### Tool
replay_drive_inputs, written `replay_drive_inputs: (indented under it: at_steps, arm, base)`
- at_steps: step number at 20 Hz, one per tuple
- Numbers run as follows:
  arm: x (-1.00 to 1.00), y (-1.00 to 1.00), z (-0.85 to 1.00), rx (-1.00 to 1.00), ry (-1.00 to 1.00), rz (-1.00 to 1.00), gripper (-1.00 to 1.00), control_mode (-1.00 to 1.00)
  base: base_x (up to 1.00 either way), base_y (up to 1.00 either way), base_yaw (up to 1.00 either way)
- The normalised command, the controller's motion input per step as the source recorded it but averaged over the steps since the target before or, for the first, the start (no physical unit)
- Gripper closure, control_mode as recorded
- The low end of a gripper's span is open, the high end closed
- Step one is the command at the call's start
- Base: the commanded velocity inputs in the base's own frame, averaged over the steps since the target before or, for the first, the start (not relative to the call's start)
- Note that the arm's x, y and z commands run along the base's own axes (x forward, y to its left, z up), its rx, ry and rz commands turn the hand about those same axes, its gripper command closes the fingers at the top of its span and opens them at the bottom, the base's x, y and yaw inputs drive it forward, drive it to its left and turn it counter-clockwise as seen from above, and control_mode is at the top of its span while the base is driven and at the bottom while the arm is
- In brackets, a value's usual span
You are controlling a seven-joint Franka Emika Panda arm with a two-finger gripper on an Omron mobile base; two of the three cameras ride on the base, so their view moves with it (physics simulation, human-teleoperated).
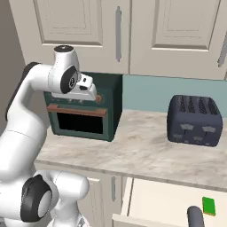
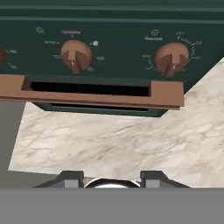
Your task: Restock the sink supplies by placing the sponge and soap dispenser on the counter and next to the sink. Make sure the soap dispenser is upright.
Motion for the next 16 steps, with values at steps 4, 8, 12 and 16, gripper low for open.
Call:
replay_drive_inputs:
  at_steps: [4,8,12,16]
  arm:
    - [-0.01,0.00,0.00,0.00,0.00,0.00,-1.00,1.00]
    - [0.00,0.00,0.00,0.00,0.00,0.00,-1.00,1.00]
    - [0.00,0.00,0.00,0.00,0.00,0.00,-1.00,1.00]
    - [0.00,0.00,0.00,0.00,0.00,0.00,-1.00,1.00]
  base:
    - [-0.49,0.00,0.00]
    - [-1.00,-0.13,-0.02]
    - [-1.00,-0.29,-0.07]
    - [-0.67,-0.83,-0.13]
